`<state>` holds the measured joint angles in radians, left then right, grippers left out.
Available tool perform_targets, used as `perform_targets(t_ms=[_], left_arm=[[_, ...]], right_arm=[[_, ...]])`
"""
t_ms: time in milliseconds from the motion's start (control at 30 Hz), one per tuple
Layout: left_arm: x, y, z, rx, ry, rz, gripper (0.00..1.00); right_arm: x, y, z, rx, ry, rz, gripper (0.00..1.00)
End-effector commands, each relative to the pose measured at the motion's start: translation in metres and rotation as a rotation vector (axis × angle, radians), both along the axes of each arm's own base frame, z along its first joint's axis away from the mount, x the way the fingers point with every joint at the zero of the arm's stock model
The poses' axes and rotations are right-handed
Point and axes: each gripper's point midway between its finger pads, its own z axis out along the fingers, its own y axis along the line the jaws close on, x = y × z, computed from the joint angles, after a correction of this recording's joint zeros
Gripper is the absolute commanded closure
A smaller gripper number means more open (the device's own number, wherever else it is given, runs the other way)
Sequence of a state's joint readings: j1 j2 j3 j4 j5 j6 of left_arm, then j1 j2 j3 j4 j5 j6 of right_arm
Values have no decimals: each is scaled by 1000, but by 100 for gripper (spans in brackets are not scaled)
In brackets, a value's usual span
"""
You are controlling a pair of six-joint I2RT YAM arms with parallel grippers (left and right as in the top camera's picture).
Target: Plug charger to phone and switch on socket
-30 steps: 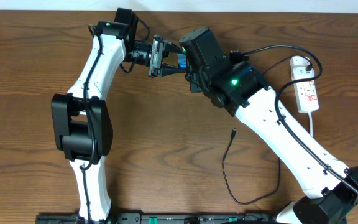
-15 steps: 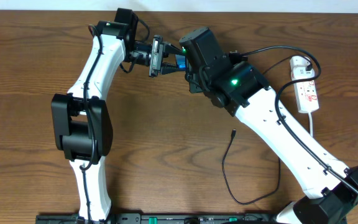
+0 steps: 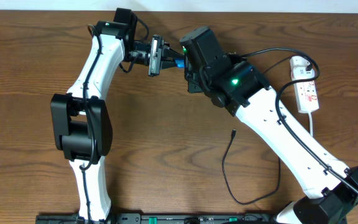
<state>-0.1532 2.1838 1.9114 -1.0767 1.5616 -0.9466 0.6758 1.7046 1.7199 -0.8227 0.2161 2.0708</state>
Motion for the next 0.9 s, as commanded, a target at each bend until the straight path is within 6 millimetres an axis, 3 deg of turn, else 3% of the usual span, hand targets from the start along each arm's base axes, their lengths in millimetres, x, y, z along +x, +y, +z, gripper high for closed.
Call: perform_targets(t_ms=[0,100,133,267,367,500,633,733,867], left_arm=[[-5,0,15,-12,-17,-3,92],[-5,0,15,-12,-17,-3,92],[-5,0,15,-13,-17,-3,92],[-5,0,15,-12,-19,-3,92],[-5,0,15,-13,-33,-4,93],[-5,0,14,-14,-60,-5,93],[-3,0,5,39,-92,1,93],[-1,1,-6,90,-158,1,93],[3,4,-14,133,-254,-1,93]], right_arm=[[1,0,15,2,-38,10,94],[1,0,14,-6,-38,17,89],[1,0,14,-9,-39,20,80],[5,-7,16,-68,-70,30,23],[11,-20,18,-169,-117,25,1],[14,-29,23,-235,-147,61,1],[13,-40,41,-356,-214,205,1],[12,-61,61,-492,-291,352,1],[4,-109,78,-623,-325,505,1]])
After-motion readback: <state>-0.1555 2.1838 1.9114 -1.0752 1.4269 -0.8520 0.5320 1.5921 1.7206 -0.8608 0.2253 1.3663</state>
